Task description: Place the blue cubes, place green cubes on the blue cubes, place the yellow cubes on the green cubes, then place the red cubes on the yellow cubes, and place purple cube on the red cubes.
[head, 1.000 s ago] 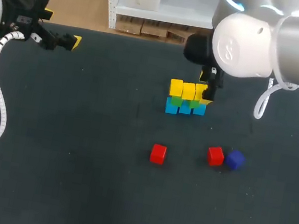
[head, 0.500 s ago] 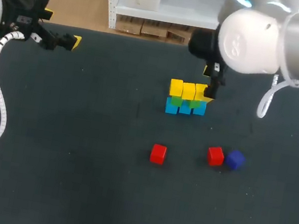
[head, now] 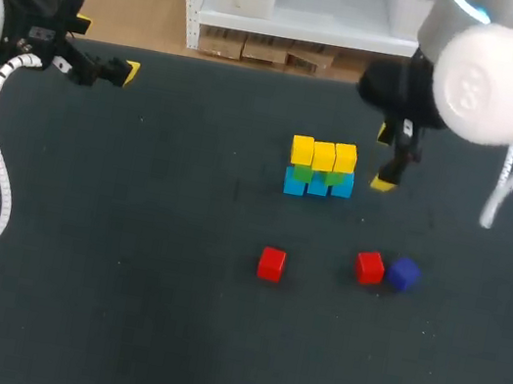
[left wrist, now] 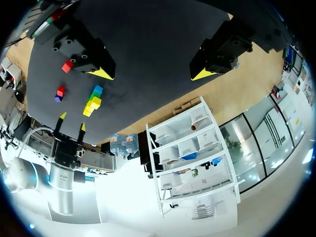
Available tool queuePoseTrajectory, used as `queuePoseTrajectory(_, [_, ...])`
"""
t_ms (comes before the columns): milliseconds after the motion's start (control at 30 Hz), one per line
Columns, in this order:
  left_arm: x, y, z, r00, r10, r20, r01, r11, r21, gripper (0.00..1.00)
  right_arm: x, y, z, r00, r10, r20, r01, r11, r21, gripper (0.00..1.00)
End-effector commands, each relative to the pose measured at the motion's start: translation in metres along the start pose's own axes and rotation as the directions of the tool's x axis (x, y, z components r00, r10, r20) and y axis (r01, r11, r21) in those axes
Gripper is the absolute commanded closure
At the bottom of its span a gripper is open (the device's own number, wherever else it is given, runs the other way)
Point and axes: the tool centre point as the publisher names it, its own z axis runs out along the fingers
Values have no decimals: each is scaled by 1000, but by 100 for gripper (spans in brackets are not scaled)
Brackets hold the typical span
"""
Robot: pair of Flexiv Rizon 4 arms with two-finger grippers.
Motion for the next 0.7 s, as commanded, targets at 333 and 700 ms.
queuePoseTrajectory(333, [2,4,-1,1000,3,8,-3,1000,17,0,13,62,33,999,-27,-18,28,997,78,0])
queuePoseTrajectory(700, [2,4,-1,1000,3,8,-3,1000,17,0,20,70,50,996,-62,-64,68,994,85,0])
